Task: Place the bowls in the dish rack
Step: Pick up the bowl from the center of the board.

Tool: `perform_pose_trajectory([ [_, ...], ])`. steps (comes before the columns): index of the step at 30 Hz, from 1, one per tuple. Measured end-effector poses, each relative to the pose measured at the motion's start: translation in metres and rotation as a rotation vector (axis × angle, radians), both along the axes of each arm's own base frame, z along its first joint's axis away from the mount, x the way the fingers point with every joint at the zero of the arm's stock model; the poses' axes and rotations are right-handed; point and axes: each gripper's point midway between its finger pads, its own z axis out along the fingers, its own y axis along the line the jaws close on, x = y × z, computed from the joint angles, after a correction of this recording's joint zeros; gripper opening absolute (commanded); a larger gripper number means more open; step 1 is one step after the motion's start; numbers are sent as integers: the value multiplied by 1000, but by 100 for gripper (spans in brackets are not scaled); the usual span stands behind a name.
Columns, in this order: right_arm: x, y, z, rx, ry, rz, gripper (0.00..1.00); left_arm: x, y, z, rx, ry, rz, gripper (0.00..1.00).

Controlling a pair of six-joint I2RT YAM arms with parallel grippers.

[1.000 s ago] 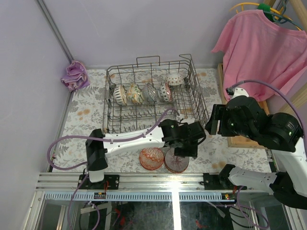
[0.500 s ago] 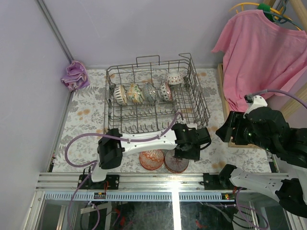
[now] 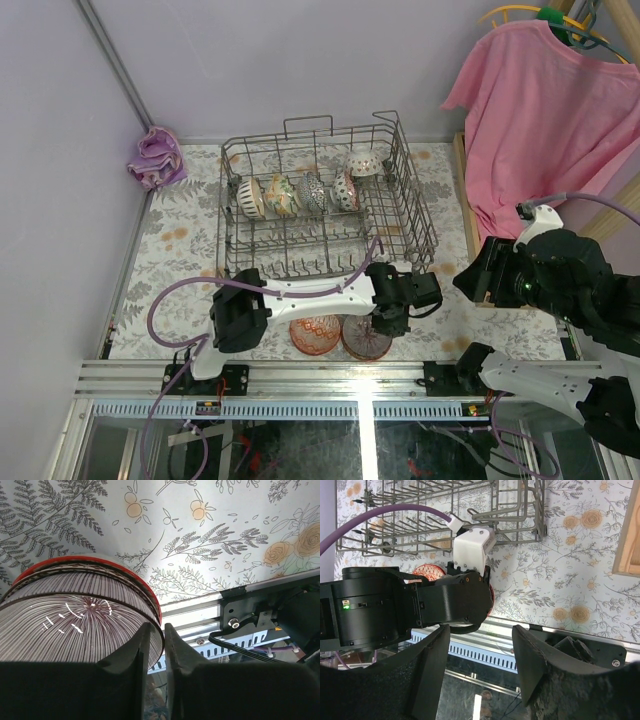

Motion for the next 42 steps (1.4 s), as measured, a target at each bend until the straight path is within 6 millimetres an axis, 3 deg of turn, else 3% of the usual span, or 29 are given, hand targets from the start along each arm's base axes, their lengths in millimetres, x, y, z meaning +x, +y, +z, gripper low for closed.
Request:
perform_pose_trajectory([
  [2,0,0,0,0,1,1,59,0,-1,0,-5,1,0,0],
  [12,0,1,-6,-15,16,3,59,-1,5,10,2,-2,1,0],
  [29,2,8,-8,-3,22,17,58,5,12,69,-88,-63,38,0],
  [33,3,10,-8,-2,26,21,58,9,8,101,-163,-86,46,0],
  [37,4,12,-8,-8,31,21,58,20,1,155,-311,-121,67,0],
  [39,5,13,-6,-7,30,21,58,30,7,183,-396,-129,92,0],
  [42,7,15,-3,-2,25,21,58,65,29,229,-552,-156,172,0],
])
